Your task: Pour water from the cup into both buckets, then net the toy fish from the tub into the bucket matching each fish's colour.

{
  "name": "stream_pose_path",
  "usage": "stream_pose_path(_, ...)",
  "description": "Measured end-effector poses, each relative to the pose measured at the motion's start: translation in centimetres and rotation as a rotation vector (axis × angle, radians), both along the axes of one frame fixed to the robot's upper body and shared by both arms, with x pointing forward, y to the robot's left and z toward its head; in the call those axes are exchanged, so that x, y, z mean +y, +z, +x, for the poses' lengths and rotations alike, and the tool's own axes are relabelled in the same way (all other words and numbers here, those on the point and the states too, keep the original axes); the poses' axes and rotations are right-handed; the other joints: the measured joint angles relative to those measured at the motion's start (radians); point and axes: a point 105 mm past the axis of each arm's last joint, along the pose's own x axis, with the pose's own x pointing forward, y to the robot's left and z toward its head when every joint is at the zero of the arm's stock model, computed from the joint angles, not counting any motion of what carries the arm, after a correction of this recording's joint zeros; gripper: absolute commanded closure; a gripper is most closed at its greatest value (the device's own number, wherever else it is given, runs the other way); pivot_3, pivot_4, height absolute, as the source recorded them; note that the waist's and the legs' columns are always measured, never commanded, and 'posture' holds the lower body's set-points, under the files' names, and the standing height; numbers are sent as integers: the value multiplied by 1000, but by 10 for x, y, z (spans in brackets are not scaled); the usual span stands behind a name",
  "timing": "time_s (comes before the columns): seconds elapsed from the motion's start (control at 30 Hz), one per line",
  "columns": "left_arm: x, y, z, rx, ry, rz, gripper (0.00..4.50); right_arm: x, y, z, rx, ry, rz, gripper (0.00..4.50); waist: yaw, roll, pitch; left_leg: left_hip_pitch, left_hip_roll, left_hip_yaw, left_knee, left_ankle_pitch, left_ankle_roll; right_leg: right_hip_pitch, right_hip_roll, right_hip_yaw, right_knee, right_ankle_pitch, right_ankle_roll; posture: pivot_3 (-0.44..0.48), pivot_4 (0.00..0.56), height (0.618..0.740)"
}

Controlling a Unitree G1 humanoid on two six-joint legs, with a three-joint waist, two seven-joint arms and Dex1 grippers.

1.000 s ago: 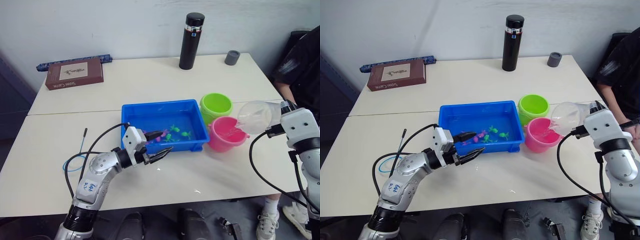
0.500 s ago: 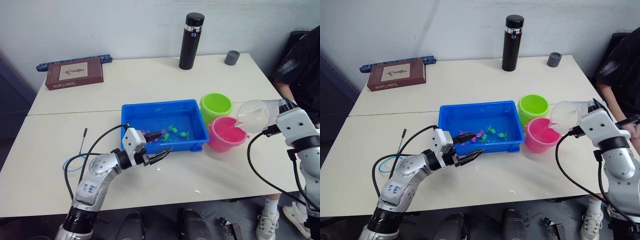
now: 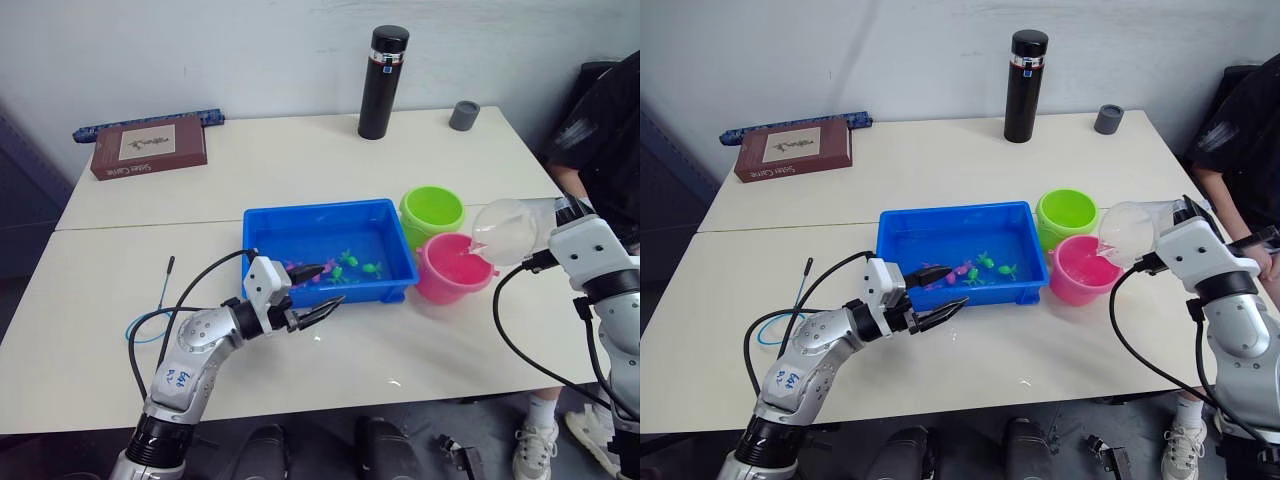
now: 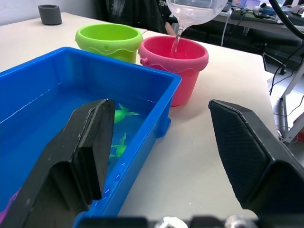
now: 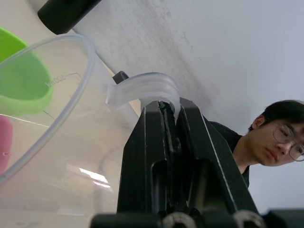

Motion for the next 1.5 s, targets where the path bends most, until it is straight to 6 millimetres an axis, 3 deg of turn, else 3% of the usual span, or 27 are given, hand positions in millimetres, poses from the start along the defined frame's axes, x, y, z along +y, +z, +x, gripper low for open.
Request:
stream_pose_path(0.5, 0, 0, 0, 1, 5, -1, 1054, 1, -2, 1, 15, 16, 14, 4455, 0, 0, 0, 0, 0, 0, 0, 0, 0, 0, 0, 0, 0, 0, 0, 0, 150, 740)
stream_pose_path(0.8, 0, 0, 0, 1, 7, 0, 1054, -11, -8, 7, 70, 30, 330, 4455, 0, 0, 0, 0, 0, 0, 1, 0, 0, 0, 0, 0, 1, 0, 0, 0, 150, 740)
stream_pose_path(1.07, 0, 0, 0, 1, 7, 0, 1054, -29, 8, 10, 33, 4, 473, 4455, -1, 0, 0, 0, 0, 0, 1, 0, 0, 0, 0, 0, 2, 0, 0, 0, 150, 740)
stream_pose_path(1.37, 2, 1, 2, -3, 28, -4, 1054, -38, 25, 29, -1, 12, 537, 4455, -1, 0, 0, 0, 0, 0, 1, 0, 0, 0, 0, 0, 2, 0, 0, 0, 150, 740)
stream_pose_path(1.5, 4, 2, 4, -7, 53, -4, 1054, -33, 21, 45, 25, 39, 549, 4455, -3, 0, 0, 0, 0, 1, 1, 0, 0, 0, 0, 1, 3, 0, 0, 0, 150, 740)
